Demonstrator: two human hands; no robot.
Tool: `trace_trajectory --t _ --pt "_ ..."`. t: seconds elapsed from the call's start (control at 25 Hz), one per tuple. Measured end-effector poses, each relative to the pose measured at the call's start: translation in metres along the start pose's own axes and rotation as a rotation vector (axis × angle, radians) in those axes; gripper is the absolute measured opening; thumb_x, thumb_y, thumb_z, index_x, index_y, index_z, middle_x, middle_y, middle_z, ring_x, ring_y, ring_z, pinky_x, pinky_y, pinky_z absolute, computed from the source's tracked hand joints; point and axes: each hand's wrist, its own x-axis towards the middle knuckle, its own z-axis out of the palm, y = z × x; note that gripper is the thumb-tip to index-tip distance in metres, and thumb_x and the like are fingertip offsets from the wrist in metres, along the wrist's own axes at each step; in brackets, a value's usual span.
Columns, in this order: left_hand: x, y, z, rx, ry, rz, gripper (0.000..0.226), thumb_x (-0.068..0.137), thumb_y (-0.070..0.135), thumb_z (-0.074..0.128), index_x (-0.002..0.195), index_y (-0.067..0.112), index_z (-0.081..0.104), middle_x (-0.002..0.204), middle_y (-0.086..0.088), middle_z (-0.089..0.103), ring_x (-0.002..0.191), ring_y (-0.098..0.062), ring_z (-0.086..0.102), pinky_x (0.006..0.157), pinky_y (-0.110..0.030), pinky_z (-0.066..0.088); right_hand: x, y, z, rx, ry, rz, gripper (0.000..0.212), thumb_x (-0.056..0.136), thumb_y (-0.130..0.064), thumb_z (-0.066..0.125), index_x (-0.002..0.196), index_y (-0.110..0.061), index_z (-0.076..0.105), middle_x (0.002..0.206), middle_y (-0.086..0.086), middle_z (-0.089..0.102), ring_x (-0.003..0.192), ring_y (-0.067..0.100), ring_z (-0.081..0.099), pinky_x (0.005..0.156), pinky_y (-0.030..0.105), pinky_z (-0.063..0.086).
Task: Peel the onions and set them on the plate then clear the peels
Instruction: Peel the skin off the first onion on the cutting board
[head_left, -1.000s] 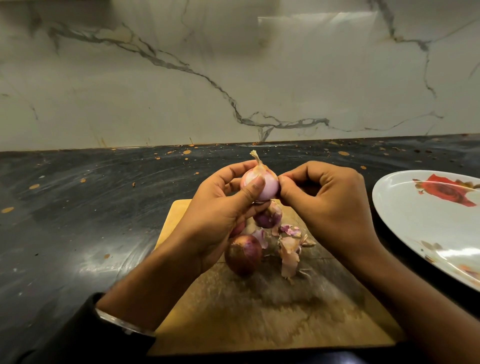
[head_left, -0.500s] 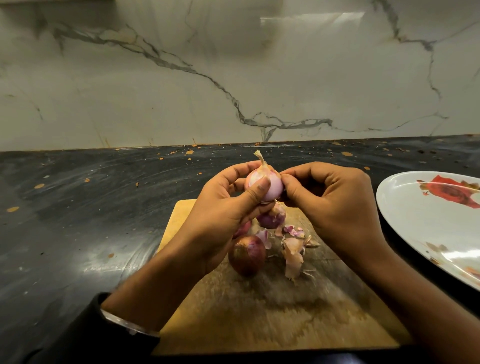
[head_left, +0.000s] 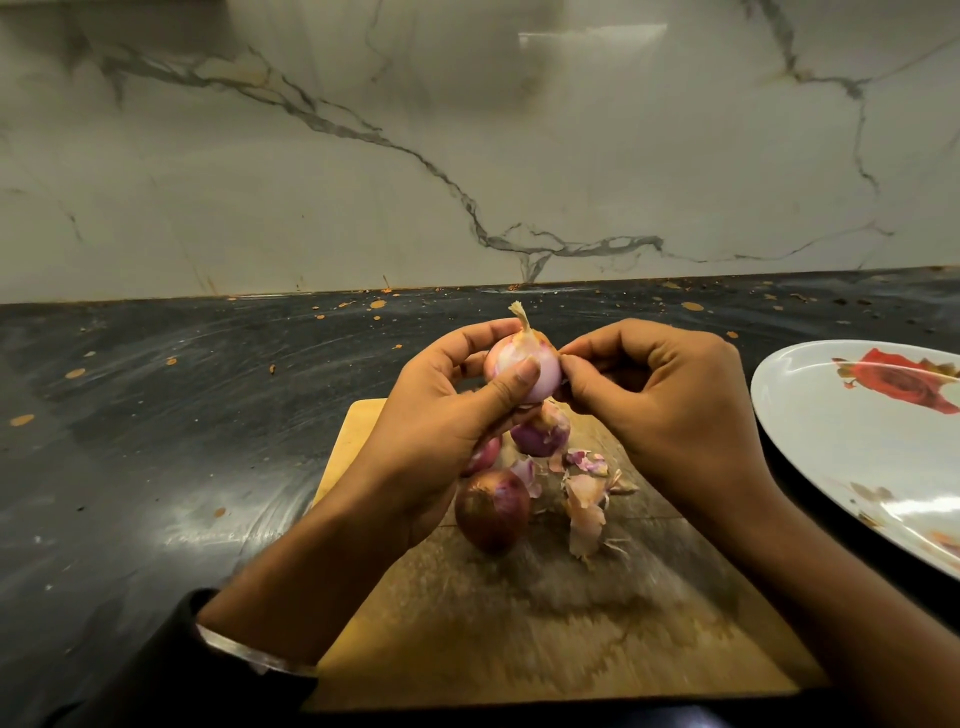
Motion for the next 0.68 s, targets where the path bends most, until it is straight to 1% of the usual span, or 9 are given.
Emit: trace_trajectory --t 0.2,0.28,0.36,0.44,0.56,0.64,0.68 --pt "-0.0014 0.0001 0.0027 0.034 0.004 0.009 0.049 0.071 0.013 0.07 0.119 0.013 0.064 0.115 -0.014 0.067 0.082 -0.018 0.074 0.069 -0.025 0.06 -0.001 -0.0005 0.0024 -0.156 0.001 -0.077 0.003 0.09 -0.012 0.071 0.089 -0.013 0.073 0.075 -0.006 0.07 0.068 0.01 0.067 0.061 0.029 0.054" --pt "-0.0019 0.0003 0.0037 0.034 -0.001 0.008 0.049 0.071 0.013 0.07 0.119 0.014 0.064 0.115 -0.013 0.067 0.084 -0.018 0.074 0.07 -0.026 0.061 -0.0009 0.0013 0.0054 -0.191 0.008 -0.071 0.004 0.092 -0.012 0.069 0.089 -0.012 0.071 0.075 -0.004 0.068 0.068 0.012 0.064 0.06 0.031 0.051" --pt "-0.0018 0.0 0.0041 0.013 -0.014 -0.001 0.049 0.071 0.013 0.069 0.12 0.013 0.063 0.118 -0.014 0.066 0.09 -0.021 0.074 0.071 -0.026 0.061 -0.0009 0.0028 0.0064 -0.135 0.022 -0.008 0.005 0.093 -0.013 0.067 0.089 -0.012 0.069 0.074 -0.002 0.069 0.068 0.015 0.068 0.062 0.036 0.056" --pt "-0.0005 0.0 0.0037 -0.032 -0.031 -0.028 0.052 0.073 0.012 0.066 0.125 0.011 0.06 0.12 -0.016 0.067 0.098 -0.024 0.073 0.074 -0.027 0.061 -0.0002 0.0033 0.0053 -0.014 0.029 0.103 0.005 0.094 -0.014 0.068 0.09 -0.012 0.069 0.073 0.0 0.071 0.068 0.015 0.072 0.063 0.038 0.061" --pt "0.0015 0.0005 0.0035 -0.116 -0.074 -0.076 0.052 0.082 0.008 0.059 0.133 0.009 0.055 0.122 -0.015 0.068 0.107 -0.027 0.07 0.085 -0.032 0.06 0.0008 0.0017 0.0036 0.155 0.031 0.217 0.004 0.093 -0.012 0.069 0.09 -0.009 0.069 0.072 0.004 0.072 0.065 0.014 0.073 0.063 0.032 0.063" --pt "0.0017 0.0005 0.0036 -0.133 -0.099 -0.087 0.05 0.086 0.009 0.058 0.135 0.01 0.053 0.126 -0.015 0.067 0.112 -0.028 0.067 0.09 -0.033 0.057 0.0017 0.0006 0.0033 0.204 0.023 0.224 0.002 0.092 -0.011 0.069 0.09 -0.01 0.069 0.071 0.006 0.072 0.065 0.015 0.072 0.062 0.028 0.061" --pt "0.0014 0.0004 0.0034 -0.12 -0.103 -0.084 0.052 0.083 0.01 0.061 0.134 0.01 0.054 0.126 -0.015 0.067 0.111 -0.028 0.067 0.09 -0.033 0.057 0.0019 -0.0003 0.0035 0.201 0.013 0.212 0.002 0.093 -0.01 0.069 0.09 -0.011 0.069 0.072 0.005 0.072 0.065 0.015 0.072 0.062 0.027 0.061"
